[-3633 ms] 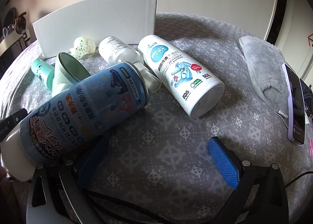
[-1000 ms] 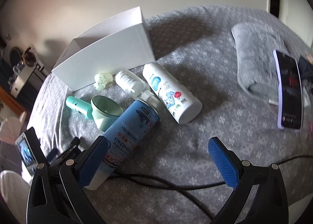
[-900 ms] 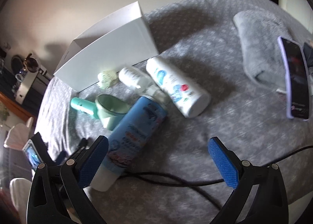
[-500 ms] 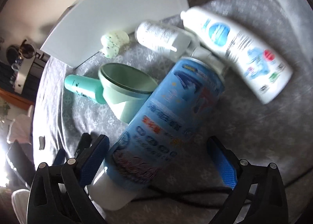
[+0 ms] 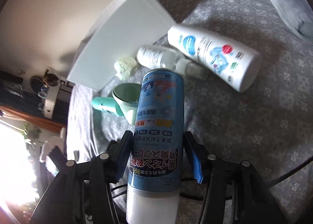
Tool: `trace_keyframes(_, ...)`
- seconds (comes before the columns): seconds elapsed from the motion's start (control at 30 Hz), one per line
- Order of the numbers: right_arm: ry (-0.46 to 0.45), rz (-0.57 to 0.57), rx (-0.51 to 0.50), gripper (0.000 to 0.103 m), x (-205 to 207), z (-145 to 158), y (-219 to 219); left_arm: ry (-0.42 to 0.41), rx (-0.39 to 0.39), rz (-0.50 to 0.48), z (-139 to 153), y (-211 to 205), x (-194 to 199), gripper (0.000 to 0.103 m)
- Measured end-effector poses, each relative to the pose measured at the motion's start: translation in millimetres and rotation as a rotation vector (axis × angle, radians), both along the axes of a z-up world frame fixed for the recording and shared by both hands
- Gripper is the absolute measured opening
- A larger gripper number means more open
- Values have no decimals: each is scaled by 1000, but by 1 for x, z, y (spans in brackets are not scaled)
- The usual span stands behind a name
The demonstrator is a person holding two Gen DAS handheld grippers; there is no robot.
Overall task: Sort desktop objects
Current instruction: 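Grasp the blue spray can around its body with the right tool, then carry the blue spray can over the white box and open the right tool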
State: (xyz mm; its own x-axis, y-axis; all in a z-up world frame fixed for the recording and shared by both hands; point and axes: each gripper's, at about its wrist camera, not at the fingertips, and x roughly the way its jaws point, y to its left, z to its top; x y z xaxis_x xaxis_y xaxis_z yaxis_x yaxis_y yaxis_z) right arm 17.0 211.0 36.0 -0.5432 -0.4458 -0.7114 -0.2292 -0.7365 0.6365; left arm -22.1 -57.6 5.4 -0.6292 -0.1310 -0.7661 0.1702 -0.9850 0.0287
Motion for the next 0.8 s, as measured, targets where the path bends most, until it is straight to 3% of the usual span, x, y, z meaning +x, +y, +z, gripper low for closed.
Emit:
trace_keyframes(0.3,154,-60,-47,50,-2,42,25,0,0,0,0,0,0,103)
trace_keyframes(0.6,207,-102,-120,50,-4,62,39,0,0,0,0,0,0,103)
trace_keyframes(0.8,301,-142,-145,50,-32,98,39,0,0,0,0,0,0,103)
